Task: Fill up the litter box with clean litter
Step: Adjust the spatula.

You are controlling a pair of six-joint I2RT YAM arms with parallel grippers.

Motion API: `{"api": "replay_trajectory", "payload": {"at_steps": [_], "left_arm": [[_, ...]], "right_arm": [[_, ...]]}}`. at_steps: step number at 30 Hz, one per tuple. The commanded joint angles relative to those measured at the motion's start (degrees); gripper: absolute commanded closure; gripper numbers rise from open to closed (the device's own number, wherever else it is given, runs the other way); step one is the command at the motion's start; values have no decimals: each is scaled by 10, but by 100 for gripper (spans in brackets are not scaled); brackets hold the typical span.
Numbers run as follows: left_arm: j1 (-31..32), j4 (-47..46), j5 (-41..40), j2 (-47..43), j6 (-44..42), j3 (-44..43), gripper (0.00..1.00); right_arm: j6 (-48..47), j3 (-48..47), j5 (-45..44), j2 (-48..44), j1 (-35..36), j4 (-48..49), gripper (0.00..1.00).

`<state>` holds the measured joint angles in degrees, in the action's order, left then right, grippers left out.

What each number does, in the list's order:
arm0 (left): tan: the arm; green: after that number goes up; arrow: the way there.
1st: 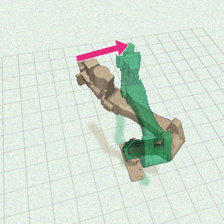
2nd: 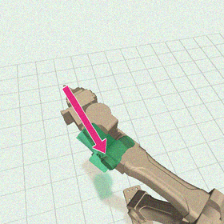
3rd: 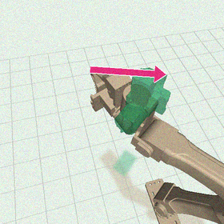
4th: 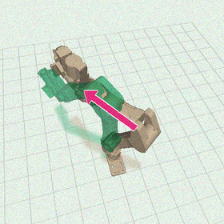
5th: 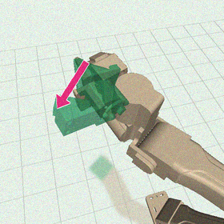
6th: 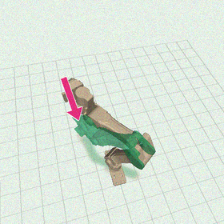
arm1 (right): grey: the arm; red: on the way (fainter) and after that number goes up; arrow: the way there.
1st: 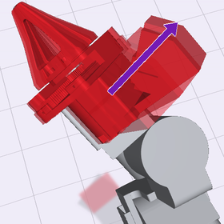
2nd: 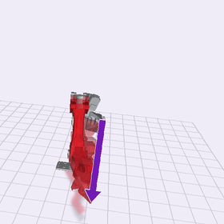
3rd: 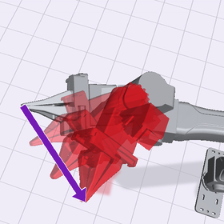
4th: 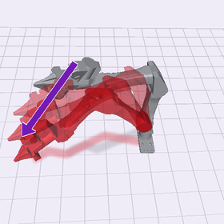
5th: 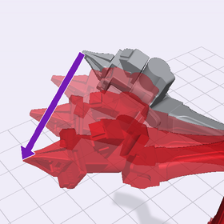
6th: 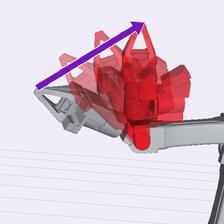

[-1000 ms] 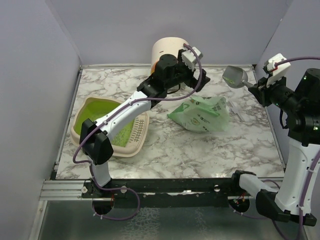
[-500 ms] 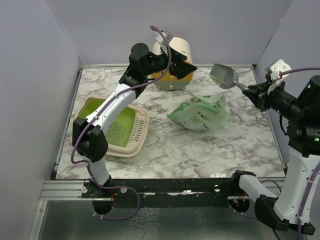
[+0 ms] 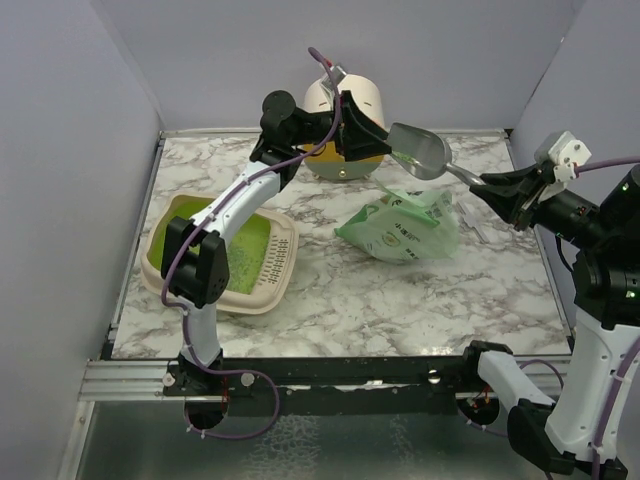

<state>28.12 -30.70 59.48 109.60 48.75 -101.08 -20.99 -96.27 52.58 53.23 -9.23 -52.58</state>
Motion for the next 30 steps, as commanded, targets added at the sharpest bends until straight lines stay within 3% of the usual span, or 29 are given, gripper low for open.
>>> {"api": "replay_trajectory", "payload": {"at_steps": [1, 11, 24, 30], "left_arm": [[-6, -177, 48, 13, 140, -18, 19], [-5, -403, 67, 74, 351, -26, 33], [-4, -400, 73, 90, 371, -35, 40], [-5, -346, 80, 87, 334, -44, 42]], "right_arm": [[15, 15, 44, -6, -3, 45, 99], [20, 39, 49, -19, -3, 59, 99], [27, 60, 59, -18, -3, 70, 99], [29, 51, 86, -4, -3, 66, 99]]}}
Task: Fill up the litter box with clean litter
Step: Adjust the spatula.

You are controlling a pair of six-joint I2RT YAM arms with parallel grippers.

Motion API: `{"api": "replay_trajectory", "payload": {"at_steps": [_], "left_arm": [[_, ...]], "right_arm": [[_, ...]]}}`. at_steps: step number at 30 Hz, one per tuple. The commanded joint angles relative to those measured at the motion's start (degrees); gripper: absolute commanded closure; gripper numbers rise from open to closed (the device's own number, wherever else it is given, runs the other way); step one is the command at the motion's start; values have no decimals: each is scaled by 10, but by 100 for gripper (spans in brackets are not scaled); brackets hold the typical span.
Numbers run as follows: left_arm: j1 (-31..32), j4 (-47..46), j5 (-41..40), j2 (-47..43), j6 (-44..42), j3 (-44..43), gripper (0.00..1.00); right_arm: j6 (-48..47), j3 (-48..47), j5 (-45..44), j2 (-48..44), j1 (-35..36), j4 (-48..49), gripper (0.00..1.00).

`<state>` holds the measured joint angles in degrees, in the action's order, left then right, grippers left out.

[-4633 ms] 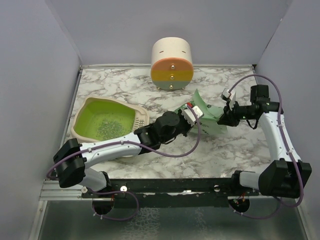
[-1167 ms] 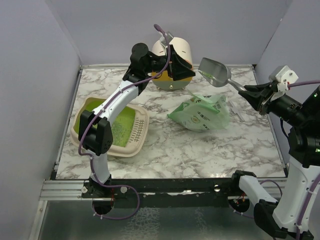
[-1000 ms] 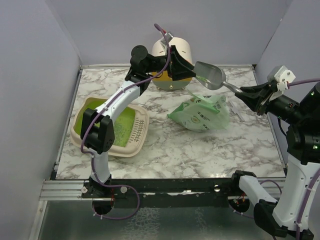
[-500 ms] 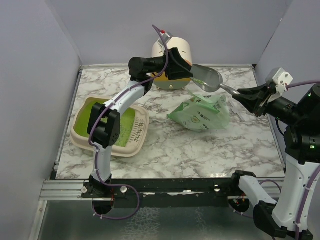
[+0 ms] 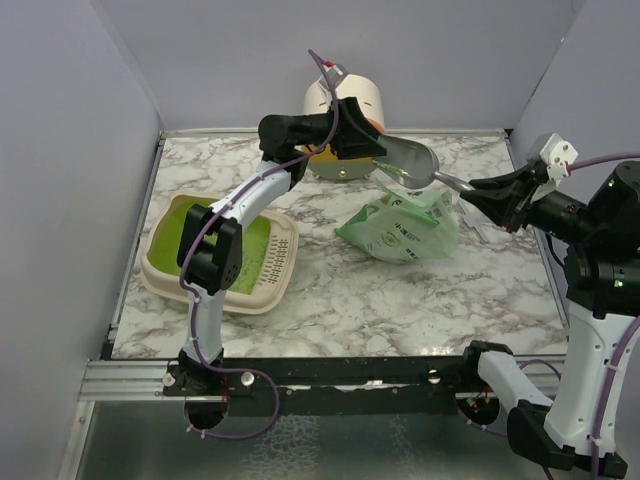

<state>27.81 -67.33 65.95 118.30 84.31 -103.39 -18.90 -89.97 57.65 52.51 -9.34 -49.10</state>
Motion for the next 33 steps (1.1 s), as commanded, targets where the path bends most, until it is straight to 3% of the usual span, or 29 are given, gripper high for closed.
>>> {"api": "replay_trajectory", "payload": {"at_steps": [1, 5, 18, 27, 30, 33], "left_arm": [[-2, 22, 18, 2, -20, -22, 43], [1, 22, 27, 7, -15, -17, 50], [6, 40, 32, 23, -11, -10, 98], [-10, 131, -24, -19, -105, 55, 100], [-14, 144, -50, -32, -115, 74, 100], [-17, 154, -77, -46, -122, 92, 100]], "right_arm": [[10, -11, 34, 3, -2, 36, 99], [11, -4, 34, 2, -2, 43, 99], [8, 34, 4, -7, -2, 61, 99], [30, 74, -65, -4, -2, 83, 97], [45, 72, -66, 4, -2, 90, 88], [59, 61, -58, 16, -2, 89, 70]]}}
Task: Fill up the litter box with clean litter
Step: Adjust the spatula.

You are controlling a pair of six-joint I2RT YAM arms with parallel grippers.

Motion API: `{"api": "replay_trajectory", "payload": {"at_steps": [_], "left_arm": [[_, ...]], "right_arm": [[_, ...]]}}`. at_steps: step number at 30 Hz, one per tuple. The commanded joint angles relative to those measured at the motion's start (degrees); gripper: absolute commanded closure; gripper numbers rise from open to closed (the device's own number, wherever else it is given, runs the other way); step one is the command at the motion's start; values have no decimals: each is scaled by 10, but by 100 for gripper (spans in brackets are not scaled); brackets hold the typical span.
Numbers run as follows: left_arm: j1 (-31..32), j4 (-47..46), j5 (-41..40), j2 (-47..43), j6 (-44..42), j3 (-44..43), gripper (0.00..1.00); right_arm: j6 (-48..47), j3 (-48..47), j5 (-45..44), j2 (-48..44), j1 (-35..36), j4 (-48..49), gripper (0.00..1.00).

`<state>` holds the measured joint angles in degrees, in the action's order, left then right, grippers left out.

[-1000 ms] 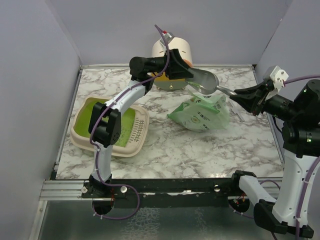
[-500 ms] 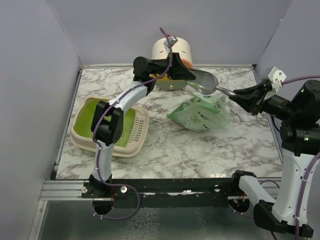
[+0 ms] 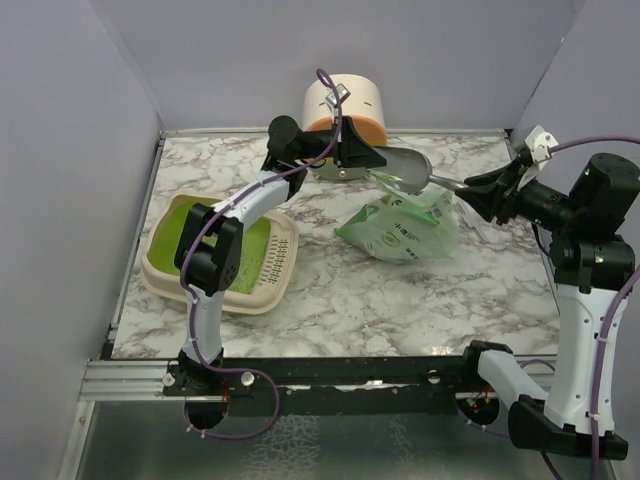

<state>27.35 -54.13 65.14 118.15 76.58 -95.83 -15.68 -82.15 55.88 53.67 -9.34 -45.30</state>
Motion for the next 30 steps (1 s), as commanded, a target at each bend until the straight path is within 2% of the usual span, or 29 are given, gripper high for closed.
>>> {"api": "replay_trajectory", "payload": {"at_steps": [1, 3, 7, 9, 11, 22, 25, 30], "left_arm": [[-13, 24, -81, -49, -45, 24, 100], [-16, 30, -104, -58, -45, 36, 100], [-20, 39, -142, -73, -43, 60, 100], [-24, 40, -153, -77, -40, 69, 100], [-26, 40, -163, -80, -33, 78, 100], [-28, 41, -171, -105, -41, 100, 100], [-28, 42, -173, -105, -42, 97, 100], [-29, 46, -173, -101, -44, 85, 100]], "right_arm": [[31, -22, -39, 8, -2, 49, 60], [48, -33, -40, 20, -2, 48, 48], [75, -58, -42, 45, -2, 38, 37], [91, -70, -45, 59, -2, 33, 23], [105, -84, -40, 77, -2, 23, 19], [205, -217, 68, 235, -5, -47, 21], [207, -226, 82, 258, -5, -65, 23], [219, -188, 106, 254, -9, -47, 26]]}}
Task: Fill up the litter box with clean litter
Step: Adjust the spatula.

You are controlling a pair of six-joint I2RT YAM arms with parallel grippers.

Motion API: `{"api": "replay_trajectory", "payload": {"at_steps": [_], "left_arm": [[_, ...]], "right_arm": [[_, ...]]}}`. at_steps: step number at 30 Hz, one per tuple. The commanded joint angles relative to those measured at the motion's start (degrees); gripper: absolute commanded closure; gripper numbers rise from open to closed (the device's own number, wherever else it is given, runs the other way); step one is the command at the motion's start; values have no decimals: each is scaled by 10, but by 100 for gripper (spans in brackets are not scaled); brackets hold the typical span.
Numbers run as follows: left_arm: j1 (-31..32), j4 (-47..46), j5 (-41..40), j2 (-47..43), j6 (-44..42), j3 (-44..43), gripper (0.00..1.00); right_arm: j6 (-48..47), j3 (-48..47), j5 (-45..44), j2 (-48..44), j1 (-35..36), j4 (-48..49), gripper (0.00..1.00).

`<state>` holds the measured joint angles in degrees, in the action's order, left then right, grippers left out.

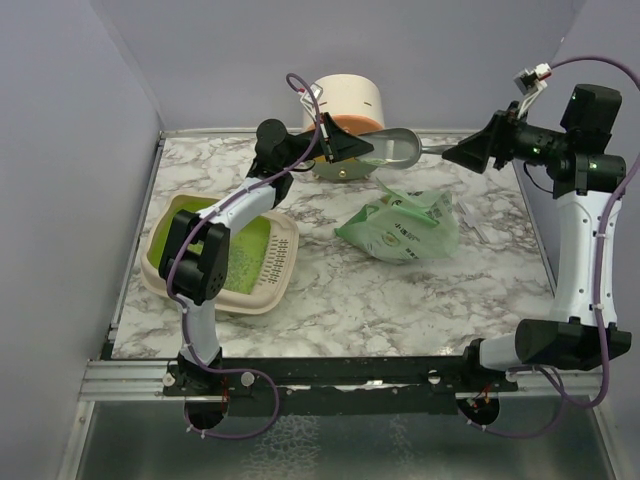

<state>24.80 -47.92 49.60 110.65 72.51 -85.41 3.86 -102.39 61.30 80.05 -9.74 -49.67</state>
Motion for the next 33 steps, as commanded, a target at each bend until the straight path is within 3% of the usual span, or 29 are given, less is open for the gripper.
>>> {"api": "replay_trajectory", "payload": {"at_steps": [1, 9, 21, 28, 33], "left_arm": [[-3, -14, -18, -24, -4, -22, 100], [0, -7, -21, -9, -6, -42, 100], [16, 7, -20, -1, -15, -50, 100], [21, 12, -24, 0, -18, -54, 100], [24, 16, -32, 0, -20, -53, 100]], "right_arm": [[27, 22, 69, -11, -5, 1, 27], [46, 51, 103, -10, -6, 27, 38], [77, 41, 97, 9, -6, 83, 39], [77, 63, 106, 16, -5, 93, 52], [85, 86, 103, 8, -5, 109, 52]]}}
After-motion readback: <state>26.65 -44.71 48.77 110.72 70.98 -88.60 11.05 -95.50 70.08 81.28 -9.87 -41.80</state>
